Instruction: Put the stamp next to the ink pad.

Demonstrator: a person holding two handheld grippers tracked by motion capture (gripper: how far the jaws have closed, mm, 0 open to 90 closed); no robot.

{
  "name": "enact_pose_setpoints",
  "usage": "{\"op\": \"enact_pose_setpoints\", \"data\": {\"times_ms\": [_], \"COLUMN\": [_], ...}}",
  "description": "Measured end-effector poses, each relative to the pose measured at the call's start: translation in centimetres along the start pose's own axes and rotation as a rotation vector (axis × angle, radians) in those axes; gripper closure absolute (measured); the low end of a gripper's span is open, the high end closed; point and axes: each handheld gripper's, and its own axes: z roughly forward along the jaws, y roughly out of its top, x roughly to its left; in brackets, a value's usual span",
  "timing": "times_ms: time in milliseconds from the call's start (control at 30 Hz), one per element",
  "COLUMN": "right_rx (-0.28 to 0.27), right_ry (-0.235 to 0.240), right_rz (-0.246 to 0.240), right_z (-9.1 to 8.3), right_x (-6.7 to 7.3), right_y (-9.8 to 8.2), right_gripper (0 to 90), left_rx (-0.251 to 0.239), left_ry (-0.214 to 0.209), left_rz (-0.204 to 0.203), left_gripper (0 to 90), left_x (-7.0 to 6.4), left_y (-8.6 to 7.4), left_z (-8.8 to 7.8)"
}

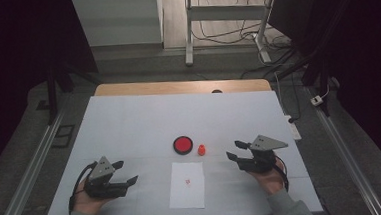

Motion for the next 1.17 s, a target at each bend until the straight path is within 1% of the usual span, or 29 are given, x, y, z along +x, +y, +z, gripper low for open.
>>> {"op": "enact_pose_setpoints", "data": {"times_ms": [133,233,267,300,467,500,567,667,733,767,1167], "right_rx": [0.011,0.018,0.012,0.020,0.028,0.029,0.030,0.045,0.045,0.048,0.049], "right_ry": [-0.007,-0.022,-0.025,-0.028,-0.038,-0.046,-0.037,-0.041,-0.034,-0.038,-0.026], "right_rz": [-0.011,-0.005,0.001,-0.001,-0.001,-0.002,0.000,-0.006,-0.006,-0.007,0.000], "right_z": [-1.4,-2.6,-2.9,-3.3,-4.3,-4.4,-4.6,-4.6,-4.5,-4.6,-4.5], "right_x": [-0.3,-0.6,-0.6,-0.7,-1.0,-1.0,-1.1,-1.1,-1.1,-1.1,-1.2], "right_y": [-1.2,-2.1,-2.4,-2.7,-3.5,-3.6,-3.8,-4.0,-4.0,-4.0,-4.1], "right_gripper": [45.7,45.7,45.7,45.7,45.7,45.7,45.7,45.7,45.6,45.7,45.5], "left_rx": [0.001,0.001,0.001,0.002,-0.001,-0.002,-0.002,0.000,0.000,-0.001,-0.003], "left_ry": [0.000,-0.004,-0.004,-0.005,-0.004,-0.003,-0.002,-0.001,-0.001,-0.001,-0.001], "left_rz": [0.002,0.002,0.002,0.002,0.000,0.000,0.000,0.000,0.000,-0.001,-0.002], "left_gripper": [25.9,25.9,25.9,25.9,25.9,26.0,26.0,26.0,26.0,25.9,25.9], "left_x": [0.0,0.1,0.0,0.0,0.1,0.1,0.1,0.1,0.1,0.1,0.2], "left_y": [0.1,0.1,0.1,0.2,0.2,0.2,0.2,0.2,0.2,0.2,0.2], "left_z": [0.1,0.2,0.3,0.3,0.3,0.3,0.3,0.3,0.3,0.3,0.3]}}
